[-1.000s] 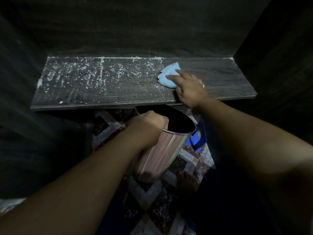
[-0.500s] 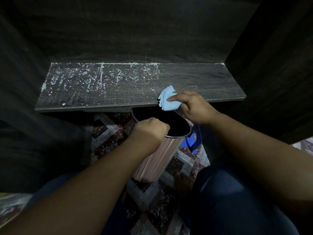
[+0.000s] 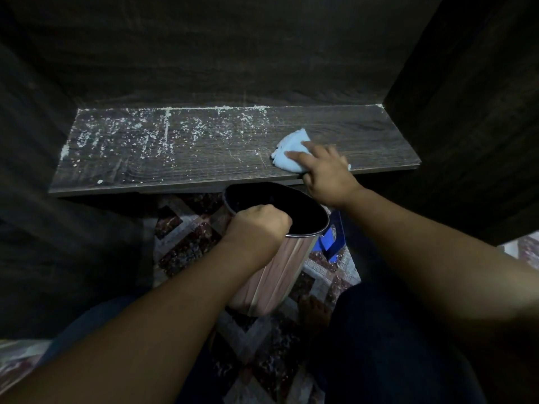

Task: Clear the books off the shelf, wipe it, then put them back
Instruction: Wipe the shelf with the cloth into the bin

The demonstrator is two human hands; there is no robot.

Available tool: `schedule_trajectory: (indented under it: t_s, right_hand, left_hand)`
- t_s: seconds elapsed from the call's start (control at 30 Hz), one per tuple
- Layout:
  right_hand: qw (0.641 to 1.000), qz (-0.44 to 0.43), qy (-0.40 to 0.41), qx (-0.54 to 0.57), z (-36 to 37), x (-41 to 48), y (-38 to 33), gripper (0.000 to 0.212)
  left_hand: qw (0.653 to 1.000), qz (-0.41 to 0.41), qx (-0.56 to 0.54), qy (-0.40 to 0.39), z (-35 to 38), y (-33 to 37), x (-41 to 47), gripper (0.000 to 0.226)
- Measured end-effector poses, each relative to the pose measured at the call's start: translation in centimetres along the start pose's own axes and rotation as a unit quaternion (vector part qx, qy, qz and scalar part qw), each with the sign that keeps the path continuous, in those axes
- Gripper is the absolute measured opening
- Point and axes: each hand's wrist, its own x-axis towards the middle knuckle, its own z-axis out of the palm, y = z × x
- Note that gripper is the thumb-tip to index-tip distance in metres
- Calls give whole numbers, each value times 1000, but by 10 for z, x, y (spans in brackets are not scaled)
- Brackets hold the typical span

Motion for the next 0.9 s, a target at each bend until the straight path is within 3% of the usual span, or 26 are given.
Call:
schedule_trajectory:
  t_s: [0.13,0.23,0.3,0.37,0.4,0.53,0.57,0.7,0.9]
  right_hand:
    - [993,-91,-39,67,-11,-27,10,53]
    - [984,-26,-35,171,-41,-38,13,48]
    - [975,16,52,215,-58,-42,12,47]
    - [965,26,158,207,-62,-43,8,49]
    - [965,29,172,194,-59,-42,7,52]
    - [993,27,-16,111,-30,-43,9,50]
    - [993,32,-16,116,-26,-44,12,48]
    - [972,103,127,170,-41,-42,32,49]
    - [958,252,113,70,-55,-25,82,49]
  left_hand:
    - [1000,11,-19,-8,-2,2,-1,33]
    - [1000,19,-17,-15,-5,8,1,36]
    - [999,23,-12,-20,-6,14,2,36]
    - [999,25,-9,-26,-6,21,2,37]
    - [999,24,-11,-30,-6,22,4,37]
    - [999,17,-23,-39,-7,26,12,35]
    - [999,17,-26,-37,-7,27,14,35]
    - [999,25,-22,-24,-3,31,26,36]
    - [997,70,-24,-3,10,35,50,39]
